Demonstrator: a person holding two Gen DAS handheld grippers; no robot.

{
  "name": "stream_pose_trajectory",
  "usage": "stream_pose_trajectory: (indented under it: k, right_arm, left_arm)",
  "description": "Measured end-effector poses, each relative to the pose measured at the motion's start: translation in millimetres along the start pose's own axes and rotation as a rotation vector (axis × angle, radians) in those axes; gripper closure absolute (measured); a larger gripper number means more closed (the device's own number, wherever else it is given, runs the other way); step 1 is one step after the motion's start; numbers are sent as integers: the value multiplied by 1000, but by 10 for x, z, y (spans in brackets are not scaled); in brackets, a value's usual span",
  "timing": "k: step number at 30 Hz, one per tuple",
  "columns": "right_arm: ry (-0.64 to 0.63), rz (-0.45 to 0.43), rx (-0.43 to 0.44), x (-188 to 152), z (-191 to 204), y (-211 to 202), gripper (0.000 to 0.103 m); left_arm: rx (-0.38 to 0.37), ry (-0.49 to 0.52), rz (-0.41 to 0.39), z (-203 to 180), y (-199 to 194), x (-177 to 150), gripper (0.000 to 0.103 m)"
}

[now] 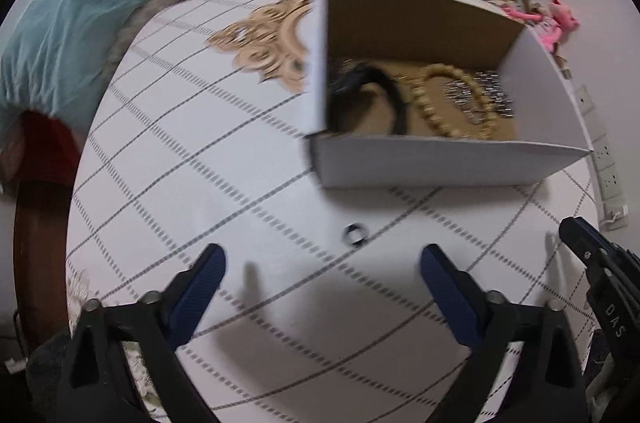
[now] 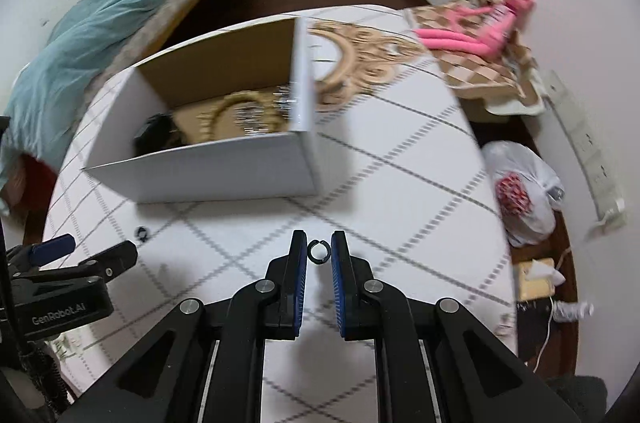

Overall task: Organize jewelry
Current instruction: 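Grasp one black ring with the right tool while the left tool grasps the other black ring, then lower both black rings into the white box and open both tools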

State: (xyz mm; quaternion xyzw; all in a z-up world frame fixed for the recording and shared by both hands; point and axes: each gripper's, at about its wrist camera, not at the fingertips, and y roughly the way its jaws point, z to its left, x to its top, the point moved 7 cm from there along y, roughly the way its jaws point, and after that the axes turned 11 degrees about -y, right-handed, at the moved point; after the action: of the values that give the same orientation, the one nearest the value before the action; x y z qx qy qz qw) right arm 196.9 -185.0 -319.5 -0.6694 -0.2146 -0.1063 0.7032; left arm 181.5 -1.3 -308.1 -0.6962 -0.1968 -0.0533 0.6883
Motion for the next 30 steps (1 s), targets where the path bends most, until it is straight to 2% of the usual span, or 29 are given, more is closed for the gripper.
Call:
stream_pose_trajectory:
  k: [2, 3, 7, 11, 19, 25, 30]
  right_arm:
    - [16, 2, -7, -34, -102, -10, 90]
    - [22, 2, -13, -36, -139, -14, 90]
    - [33, -1, -22, -46, -215, -24, 90]
    - [38, -2, -26, -44, -232, -24, 90]
    - [38, -12, -17, -39, -200, -73, 90]
    - [26, -57, 12, 65, -115, -331, 90]
    - [12, -126, 44, 287, -51, -665, 90]
  left_arm:
    - [-3, 21, -4, -68, 44, 37, 32]
    - [-4, 29, -3, -96, 65, 45, 37]
    - [-11, 47, 13, -166, 149, 52, 74]
    - [-32, 46, 4, -189, 127, 26, 91]
    - [-53, 47, -36, -181, 22, 46, 93]
    - [-90, 48, -120, -189, -433, 122, 93]
    - [-133, 55, -190, -228, -847, 263, 93]
